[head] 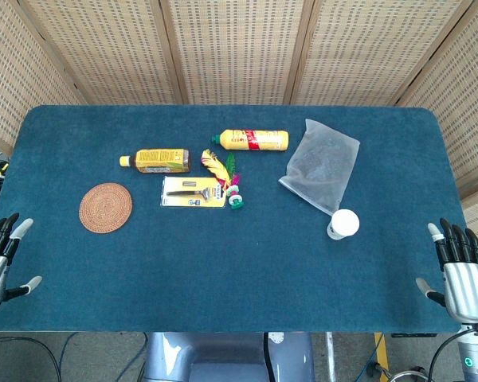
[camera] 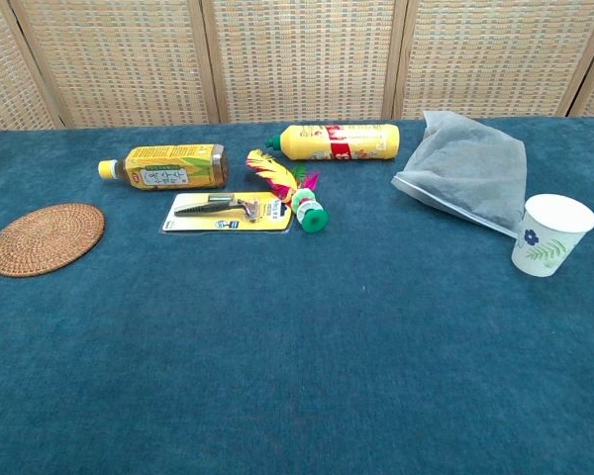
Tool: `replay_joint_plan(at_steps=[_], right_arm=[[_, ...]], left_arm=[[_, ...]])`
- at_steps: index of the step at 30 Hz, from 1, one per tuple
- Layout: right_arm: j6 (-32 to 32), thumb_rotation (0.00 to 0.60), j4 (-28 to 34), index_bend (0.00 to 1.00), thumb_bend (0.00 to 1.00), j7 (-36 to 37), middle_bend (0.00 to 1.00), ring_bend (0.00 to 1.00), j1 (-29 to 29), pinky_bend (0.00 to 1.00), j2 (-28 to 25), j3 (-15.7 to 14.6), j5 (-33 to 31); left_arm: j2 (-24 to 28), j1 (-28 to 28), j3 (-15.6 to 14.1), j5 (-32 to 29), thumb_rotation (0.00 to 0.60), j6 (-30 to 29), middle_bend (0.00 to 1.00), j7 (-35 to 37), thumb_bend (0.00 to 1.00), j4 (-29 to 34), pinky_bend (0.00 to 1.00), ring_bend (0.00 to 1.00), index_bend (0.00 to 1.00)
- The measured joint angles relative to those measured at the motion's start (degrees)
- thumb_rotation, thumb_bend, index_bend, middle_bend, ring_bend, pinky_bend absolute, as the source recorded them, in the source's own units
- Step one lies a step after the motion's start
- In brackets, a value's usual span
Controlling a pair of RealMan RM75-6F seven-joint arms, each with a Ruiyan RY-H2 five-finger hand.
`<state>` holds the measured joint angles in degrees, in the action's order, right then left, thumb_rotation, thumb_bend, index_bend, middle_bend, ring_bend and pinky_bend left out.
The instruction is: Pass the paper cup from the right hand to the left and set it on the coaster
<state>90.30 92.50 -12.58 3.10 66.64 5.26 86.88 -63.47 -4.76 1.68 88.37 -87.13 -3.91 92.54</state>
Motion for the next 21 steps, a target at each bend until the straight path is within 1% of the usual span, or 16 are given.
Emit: replay_joint_plan(at_steps=[7, 12, 16, 19, 21], right_arm=[[-0.5, 0.6, 0.0, 0.0, 0.0, 0.2, 0.0, 0.0, 0.1, 0.0, 0.0, -0.1, -0.1], [-3.2, 0.6, 0.6, 0.0, 0.0, 2.4, 0.0, 0.0, 1.3, 0.0, -0.4, 0.0, -0.4], [-8.5, 0.6, 1.3, 0.0, 0.0, 5.3, 0.0, 0.0, 4.0, 0.0, -1.7, 0.6, -1.1], [-14.7, 0.6, 1.9, 0.0, 0.0, 9.2, 0.0, 0.0, 7.3, 0.0, -2.8, 1.6, -2.4], [-20.0, 0.6, 1.8, 0.0, 0.0, 12.7, 0.0, 0.0, 10.1, 0.0, -3.5, 2.5, -3.6]], left_arm=[[0.2, -0.1, 0.0, -0.2, 0.6, 0.3, 0.0, -0.3, 0.0, 0.3, 0.0, 0.0, 0.0], [0.1, -0.1, 0.2, -0.3, 0.6, 0.2, 0.0, -0.1, 0.0, 0.2, 0.0, 0.0, 0.0], [-0.1, -0.4, 0.4, -0.5, 0.6, 0.6, 0.0, -0.4, 0.0, 0.2, 0.0, 0.0, 0.0], [-0.4, -0.5, 0.4, -0.6, 0.6, 0.9, 0.0, -1.1, 0.0, 0.2, 0.0, 0.0, 0.0], [-0.6, -0.5, 0.3, -0.6, 0.6, 0.9, 0.0, -1.7, 0.0, 0.2, 0.0, 0.0, 0.0]])
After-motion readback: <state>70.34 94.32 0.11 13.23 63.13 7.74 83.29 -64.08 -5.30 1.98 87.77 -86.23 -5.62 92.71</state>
